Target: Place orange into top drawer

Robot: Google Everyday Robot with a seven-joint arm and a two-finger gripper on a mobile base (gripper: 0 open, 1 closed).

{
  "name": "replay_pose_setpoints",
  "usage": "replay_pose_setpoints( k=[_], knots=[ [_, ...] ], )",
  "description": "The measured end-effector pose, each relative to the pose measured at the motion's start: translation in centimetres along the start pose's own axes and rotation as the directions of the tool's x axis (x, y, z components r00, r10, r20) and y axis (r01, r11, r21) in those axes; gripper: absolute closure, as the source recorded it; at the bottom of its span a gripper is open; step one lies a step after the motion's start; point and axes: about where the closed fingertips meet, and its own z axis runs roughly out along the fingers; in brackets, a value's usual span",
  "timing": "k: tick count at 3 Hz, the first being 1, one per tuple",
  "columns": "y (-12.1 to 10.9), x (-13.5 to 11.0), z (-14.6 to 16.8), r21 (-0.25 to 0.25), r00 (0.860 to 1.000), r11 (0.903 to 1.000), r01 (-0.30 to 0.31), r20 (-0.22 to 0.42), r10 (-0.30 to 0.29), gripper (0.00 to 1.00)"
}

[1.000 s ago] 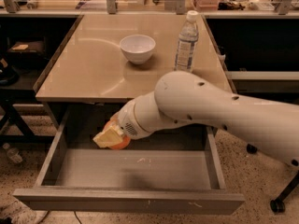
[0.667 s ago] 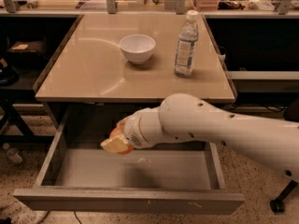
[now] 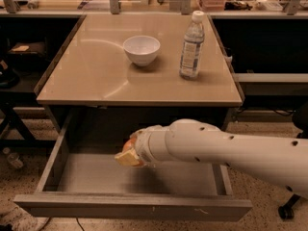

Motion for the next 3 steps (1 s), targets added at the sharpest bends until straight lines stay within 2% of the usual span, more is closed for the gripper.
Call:
replay_pose_setpoints(
  k=[1,3],
  knots=[
    [-1.3,1.8,1.6,0.019,1.000,0.9998,-0.002,-0.008,0.002,1.00],
    [-3.2,3.8,4.1,0.033,1.000,0.9994,-0.008,-0.010,0.008,1.00]
  ],
)
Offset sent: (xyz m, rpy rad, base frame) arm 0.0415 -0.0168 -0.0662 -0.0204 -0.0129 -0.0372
